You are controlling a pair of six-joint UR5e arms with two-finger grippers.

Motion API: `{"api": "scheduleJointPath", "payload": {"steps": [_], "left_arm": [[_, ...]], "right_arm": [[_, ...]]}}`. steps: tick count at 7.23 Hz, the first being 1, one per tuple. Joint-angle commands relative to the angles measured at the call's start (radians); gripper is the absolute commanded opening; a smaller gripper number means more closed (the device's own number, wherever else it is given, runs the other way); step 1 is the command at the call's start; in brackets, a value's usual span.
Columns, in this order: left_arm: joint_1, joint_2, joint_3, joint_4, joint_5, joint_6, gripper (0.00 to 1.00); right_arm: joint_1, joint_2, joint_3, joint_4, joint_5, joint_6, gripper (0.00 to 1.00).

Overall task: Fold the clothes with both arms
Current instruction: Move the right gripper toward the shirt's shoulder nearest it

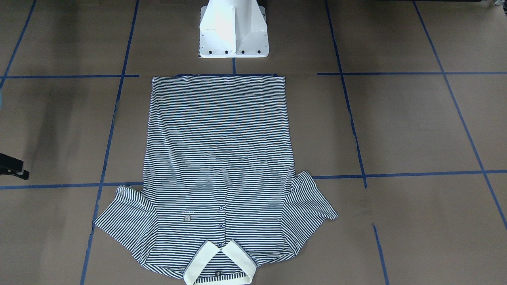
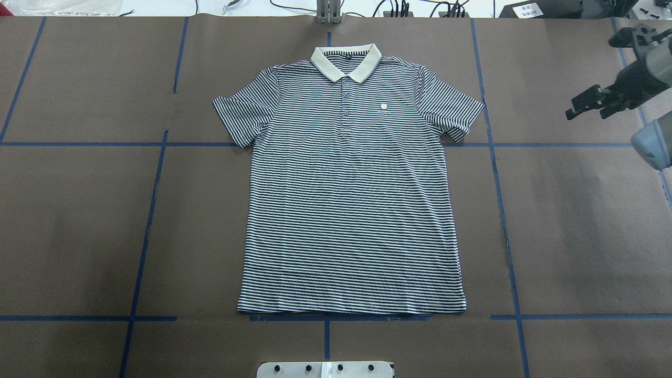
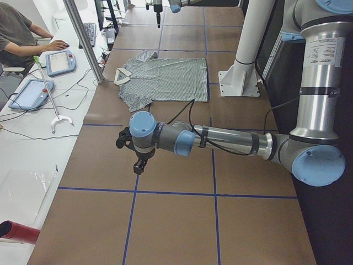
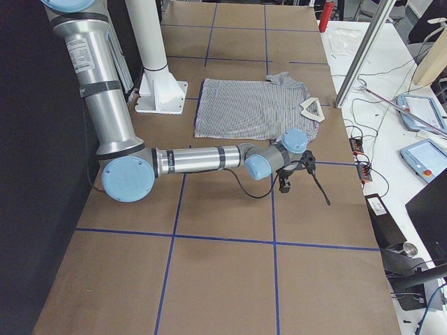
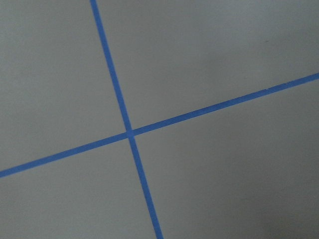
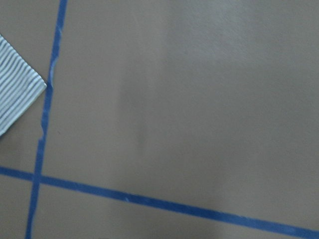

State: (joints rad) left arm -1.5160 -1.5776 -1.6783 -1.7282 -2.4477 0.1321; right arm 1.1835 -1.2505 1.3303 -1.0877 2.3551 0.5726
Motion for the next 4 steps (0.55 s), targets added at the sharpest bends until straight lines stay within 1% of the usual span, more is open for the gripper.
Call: {"api": "scheduleJointPath", "payload": {"steps": [1,2,3,4], "left_arm": [[0.0,0.004,-0.004,-0.011,-0.005,0.007,1.0],[0.0,0.004,-0.009,-0.019,-0.007,0.006,1.0],[0.0,0.004,-0.008,-0.025,-0.007,0.009,1.0],[0.0,0.004,0.0,-0.048,-0.007,0.009,1.0]], "right_arm": [[-0.08,0.153,-0.074,0.094,-0.149,0.359,0.99],[-0.111,0.205,-0.092,0.1,-0.177,0.492,0.94],[-0.148,0.235,-0.109,0.1,-0.221,0.544,0.92],[-0.165,0.252,-0.146,0.098,-0.234,0.596,0.87]]}}
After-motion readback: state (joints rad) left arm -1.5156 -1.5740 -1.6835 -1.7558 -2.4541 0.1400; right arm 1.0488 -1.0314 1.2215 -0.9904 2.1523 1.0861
